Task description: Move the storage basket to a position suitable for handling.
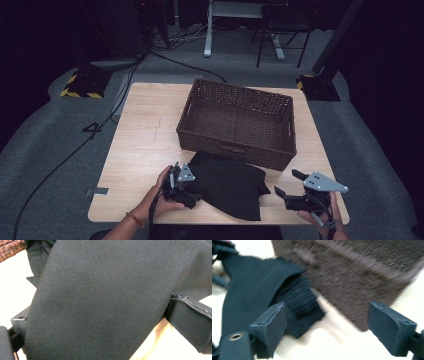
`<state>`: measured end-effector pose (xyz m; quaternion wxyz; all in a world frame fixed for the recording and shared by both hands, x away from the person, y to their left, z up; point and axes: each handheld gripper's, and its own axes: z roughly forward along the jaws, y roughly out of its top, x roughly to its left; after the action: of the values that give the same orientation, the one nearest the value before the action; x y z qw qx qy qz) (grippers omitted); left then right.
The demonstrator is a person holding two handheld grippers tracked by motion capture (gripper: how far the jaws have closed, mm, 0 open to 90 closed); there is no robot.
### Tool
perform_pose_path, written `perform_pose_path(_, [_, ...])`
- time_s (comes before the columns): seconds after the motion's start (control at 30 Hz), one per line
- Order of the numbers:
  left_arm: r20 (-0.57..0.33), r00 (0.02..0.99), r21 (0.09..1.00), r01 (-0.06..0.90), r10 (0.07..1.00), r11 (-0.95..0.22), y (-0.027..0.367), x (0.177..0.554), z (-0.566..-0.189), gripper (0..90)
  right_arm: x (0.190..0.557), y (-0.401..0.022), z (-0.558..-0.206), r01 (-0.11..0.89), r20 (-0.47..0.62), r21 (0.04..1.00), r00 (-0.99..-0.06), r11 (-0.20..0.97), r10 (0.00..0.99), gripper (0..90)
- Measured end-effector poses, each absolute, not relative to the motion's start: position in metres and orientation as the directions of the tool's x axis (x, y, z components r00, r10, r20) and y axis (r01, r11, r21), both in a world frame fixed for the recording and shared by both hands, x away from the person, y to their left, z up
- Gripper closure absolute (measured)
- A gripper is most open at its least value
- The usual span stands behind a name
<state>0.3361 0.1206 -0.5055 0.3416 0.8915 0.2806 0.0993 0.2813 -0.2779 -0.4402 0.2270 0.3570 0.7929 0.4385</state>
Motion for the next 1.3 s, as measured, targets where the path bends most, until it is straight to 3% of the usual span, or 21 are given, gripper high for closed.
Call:
perform_pose_path(0.1, [-0.013, 0.824, 0.663, 0.431, 0.567, -0.612, 0.119, 0.336, -0.505, 0.6, 0.282, -0.271, -0.450, 0.380, -0.039, 0.844, -0.661, 0.379, 0.750, 15.6])
perform_pose_path(0.13, [-0.014, 0.826, 0.664, 0.429, 0.563, -0.612, 0.118, 0.337, -0.505, 0.6, 0.287, -0.263, -0.463, 0.418, 0.040, 0.831, -0.702, 0.366, 0.711, 15.7])
perform_pose_path(0.2, [-0.014, 0.828, 0.662, 0.428, 0.561, -0.615, 0.117, 0.337, -0.505, 0.6, 0.292, -0.253, -0.471, 0.433, 0.063, 0.818, -0.721, 0.378, 0.690, 16.0])
perform_pose_path(0.33, [-0.015, 0.826, 0.663, 0.430, 0.564, -0.612, 0.114, 0.337, -0.505, 0.5, 0.290, -0.234, -0.468, 0.400, 0.041, 0.815, -0.761, 0.419, 0.647, 15.7])
perform_pose_path(0.53, [-0.014, 0.832, 0.664, 0.422, 0.554, -0.617, 0.110, 0.338, -0.506, 0.5, 0.293, -0.215, -0.472, 0.393, -0.017, 0.796, -0.746, 0.460, 0.666, 9.9])
perform_pose_path(0.73, [-0.015, 0.844, 0.662, 0.410, 0.536, -0.627, 0.104, 0.339, -0.505, 0.5, 0.314, -0.217, -0.481, 0.460, -0.043, 0.762, -0.666, 0.456, 0.745, 9.3])
perform_pose_path(0.8, [-0.017, 0.846, 0.663, 0.409, 0.533, -0.627, 0.102, 0.341, -0.505, 0.2, 0.327, -0.218, -0.490, 0.505, -0.024, 0.729, -0.656, 0.463, 0.754, 1.1])
perform_pose_path(0.97, [-0.018, 0.843, 0.661, 0.414, 0.538, -0.626, 0.105, 0.350, -0.505, 0.1, 0.345, -0.218, -0.502, 0.551, 0.073, 0.698, -0.691, 0.458, 0.719, 0.0])
perform_pose_path(1.2, [-0.016, 0.866, 0.659, 0.385, 0.499, -0.646, 0.101, 0.358, -0.505, 0.4, 0.353, -0.214, -0.501, 0.518, 0.056, 0.689, -0.736, 0.507, 0.675, 2.5])
perform_pose_path(1.3, [-0.019, 0.890, 0.691, 0.342, 0.456, -0.637, 0.098, 0.360, -0.503, 17.7, 0.355, -0.213, -0.500, 0.480, 0.055, 0.699, -0.775, 0.530, 0.630, 10.7])
